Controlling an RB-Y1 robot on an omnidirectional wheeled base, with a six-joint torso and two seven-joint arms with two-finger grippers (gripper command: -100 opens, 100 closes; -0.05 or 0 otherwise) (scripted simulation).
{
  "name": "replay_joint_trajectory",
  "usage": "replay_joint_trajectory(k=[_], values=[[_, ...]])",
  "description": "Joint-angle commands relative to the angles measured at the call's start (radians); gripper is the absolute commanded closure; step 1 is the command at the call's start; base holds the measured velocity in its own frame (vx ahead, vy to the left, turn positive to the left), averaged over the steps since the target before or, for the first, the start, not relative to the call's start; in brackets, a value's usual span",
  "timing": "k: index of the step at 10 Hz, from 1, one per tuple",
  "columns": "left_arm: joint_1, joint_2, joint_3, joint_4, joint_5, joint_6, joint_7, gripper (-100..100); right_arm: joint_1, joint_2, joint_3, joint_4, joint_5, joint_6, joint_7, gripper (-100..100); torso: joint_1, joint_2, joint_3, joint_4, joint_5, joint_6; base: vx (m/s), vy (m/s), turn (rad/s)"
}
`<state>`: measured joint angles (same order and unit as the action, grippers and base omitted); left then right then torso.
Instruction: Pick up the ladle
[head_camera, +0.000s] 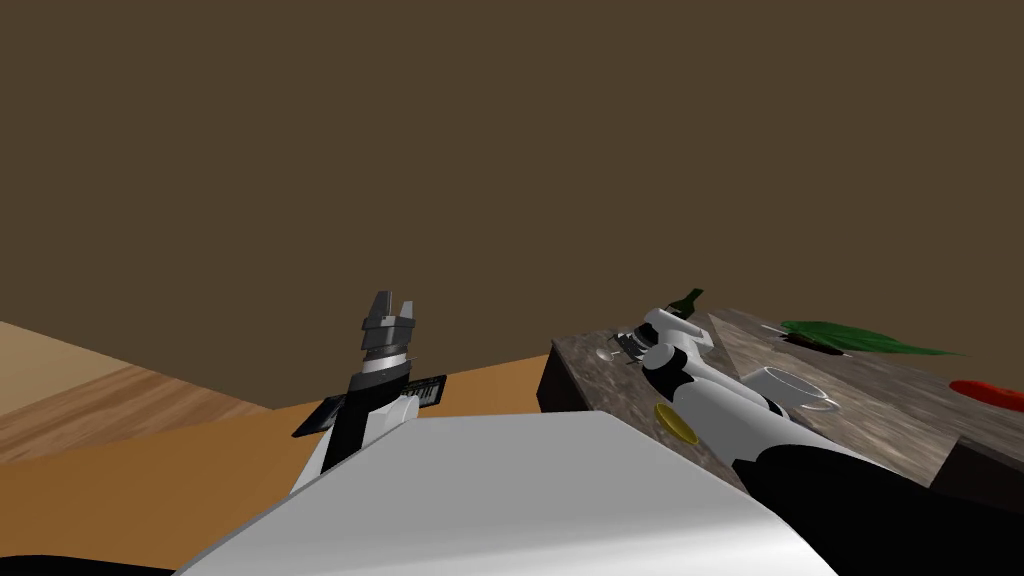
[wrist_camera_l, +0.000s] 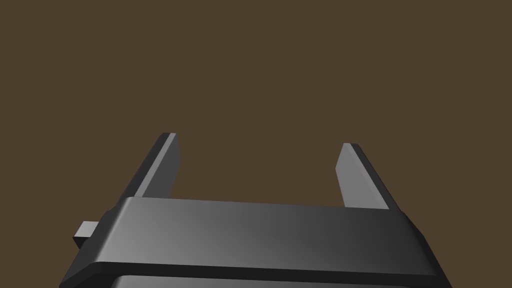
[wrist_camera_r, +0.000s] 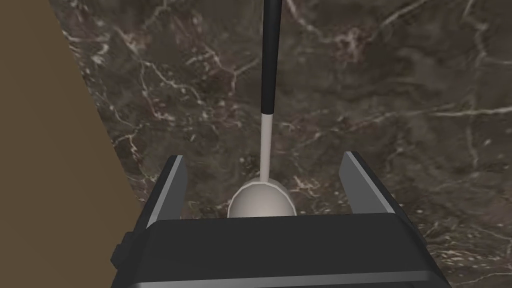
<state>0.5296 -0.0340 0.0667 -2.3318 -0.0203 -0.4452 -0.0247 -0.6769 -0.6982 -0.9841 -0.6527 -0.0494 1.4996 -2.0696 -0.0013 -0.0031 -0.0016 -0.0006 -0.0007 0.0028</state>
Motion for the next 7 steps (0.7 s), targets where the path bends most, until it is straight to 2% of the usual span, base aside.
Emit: replay_joint_trajectory(k=[1,2,3,6,7], values=[[0.0,0.0,0.0,0.0,0.0,0.0,0.0,0,0.0,0.0,0.0,0.0,0.0,0.0,0.0,0,0.0,0.0,0.0,0.0,0.0,0.0,0.0,0.0,0.0],[0.0,0.0,0.0,0.0,0.0,0.0,0.0,0,0.013,0.031,-0.003,-0.035,0.001,0.005,0.015,-100,0.0,0.0,0.0,0.0,0.0,0.0,0.044,-0.002,-0.146],[0.0,0.0,0.0,0.0,0.0,0.0,0.0,0,0.013,0.031,-0.003,-0.035,0.001,0.005,0.015,-100,0.0,-0.002,-0.001,0.0,0.0,0.001,0.061,0.005,-0.089],[0.0,0.0,0.0,0.0,0.0,0.0,0.0,0,0.039,0.093,-0.008,-0.106,0.002,0.017,0.046,-100,0.001,-0.005,-0.003,-0.001,0.0,0.0,0.077,0.011,-0.115],[0.0,0.0,0.0,0.0,0.0,0.0,0.0,0,0.033,0.085,-0.005,-0.095,0.003,0.016,0.035,-100,0.001,-0.005,-0.003,-0.001,0.0,0.0,0.035,0.009,-0.023]])
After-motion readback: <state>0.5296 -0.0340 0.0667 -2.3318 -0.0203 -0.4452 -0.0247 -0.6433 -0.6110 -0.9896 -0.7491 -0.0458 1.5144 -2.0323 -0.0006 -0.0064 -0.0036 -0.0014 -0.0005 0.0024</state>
